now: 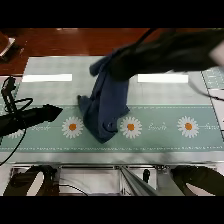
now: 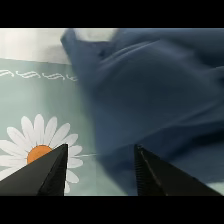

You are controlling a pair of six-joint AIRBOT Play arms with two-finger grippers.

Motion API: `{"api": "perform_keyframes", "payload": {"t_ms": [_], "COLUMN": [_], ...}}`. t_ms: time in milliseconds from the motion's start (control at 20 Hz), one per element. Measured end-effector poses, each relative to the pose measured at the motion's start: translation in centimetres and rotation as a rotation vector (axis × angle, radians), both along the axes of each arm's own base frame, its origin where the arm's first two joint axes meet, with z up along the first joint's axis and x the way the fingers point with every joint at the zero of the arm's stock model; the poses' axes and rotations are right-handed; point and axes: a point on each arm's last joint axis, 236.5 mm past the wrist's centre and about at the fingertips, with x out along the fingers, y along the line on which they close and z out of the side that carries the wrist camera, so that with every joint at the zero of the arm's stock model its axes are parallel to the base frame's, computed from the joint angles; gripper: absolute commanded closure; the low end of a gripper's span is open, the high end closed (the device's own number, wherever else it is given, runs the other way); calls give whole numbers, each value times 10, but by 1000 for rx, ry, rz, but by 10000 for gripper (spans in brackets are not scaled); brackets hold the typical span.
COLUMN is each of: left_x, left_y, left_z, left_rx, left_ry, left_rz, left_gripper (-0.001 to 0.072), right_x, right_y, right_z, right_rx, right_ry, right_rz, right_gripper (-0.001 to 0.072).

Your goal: Fold the shirts.

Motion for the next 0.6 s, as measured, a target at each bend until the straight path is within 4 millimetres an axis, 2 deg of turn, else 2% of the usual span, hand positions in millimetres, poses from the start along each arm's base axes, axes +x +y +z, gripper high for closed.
{"api": "perform_keyframes", "payload": {"t_ms": [150, 250, 300, 350, 400, 500, 600], "left_x": [0, -1, -1, -1, -1, -4, -11], "left_y": [0, 0, 0, -1, -1, -2, -8], "left_z": [0, 0, -1, -1, -2, -5, -12], "left_rx": [0, 0, 0, -1, -1, -4, -9], "left_ry": [2, 3, 4, 6, 9, 29, 72], "left_rz": [-1, -2, -2, -3, -4, -13, -41], "left_gripper": [201, 201, 201, 201, 201, 201, 201], "right_x": [-2, -7, -10, -12, -13, -12, 3], "right_y": [35, 53, 62, 67, 71, 70, 49], "right_z": [-96, -140, -155, -166, -172, -177, -170], "right_rx": [-71, -74, -64, -58, -47, -37, -38], "right_ry": [190, 296, 338, 369, 393, 429, 431], "right_rz": [18, 30, 35, 40, 40, 43, 18], "right_gripper": [689, 689, 648, 455, 301, 305, 305]}}
